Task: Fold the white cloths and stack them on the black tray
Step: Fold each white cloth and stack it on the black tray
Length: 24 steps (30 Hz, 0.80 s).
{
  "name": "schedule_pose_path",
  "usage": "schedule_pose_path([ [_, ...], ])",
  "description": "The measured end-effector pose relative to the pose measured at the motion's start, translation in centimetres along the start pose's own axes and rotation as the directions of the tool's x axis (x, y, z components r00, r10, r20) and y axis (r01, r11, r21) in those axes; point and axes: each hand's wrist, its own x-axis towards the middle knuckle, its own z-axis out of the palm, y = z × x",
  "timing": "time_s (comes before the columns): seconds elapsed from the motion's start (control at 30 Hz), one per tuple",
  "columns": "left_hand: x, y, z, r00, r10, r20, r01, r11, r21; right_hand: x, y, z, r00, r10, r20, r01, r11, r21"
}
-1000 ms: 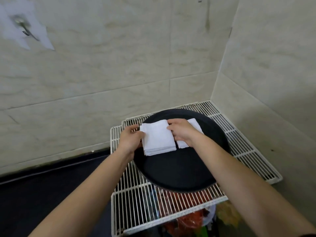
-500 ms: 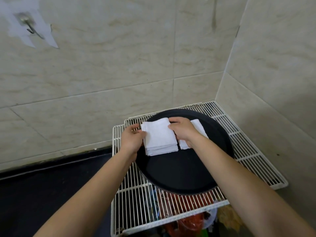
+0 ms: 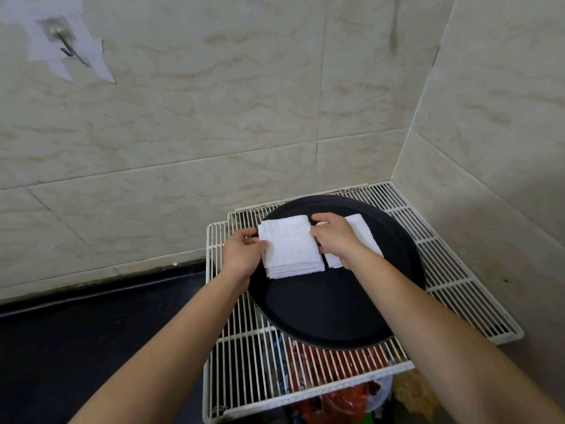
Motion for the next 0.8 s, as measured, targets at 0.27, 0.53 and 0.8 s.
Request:
schedule_pose_path([
  [0.27, -1.5, 2.4, -2.4, 0.983, 0.133, 0.126, -0.160, 0.959, 0.233, -1.8, -3.1, -1.4, 0.968, -0.220, -0.117, 0.167, 0.920, -0.355],
  [0.53, -6.1, 4.7, -17.4, 0.679, 0.733, 0.027, -0.273, 0.218, 0.937, -4.6, -9.9, 8.1, 0.719, -0.695, 0.012, 0.557, 0.565, -0.609],
  [0.8, -15.9, -0.1, -35.5, 0.653, 0.696, -0.297, 0.196, 0.224, 0.955, -11.8, -13.6, 26.8, 0.413, -0.828, 0.380, 0.846, 0.193, -0.497],
])
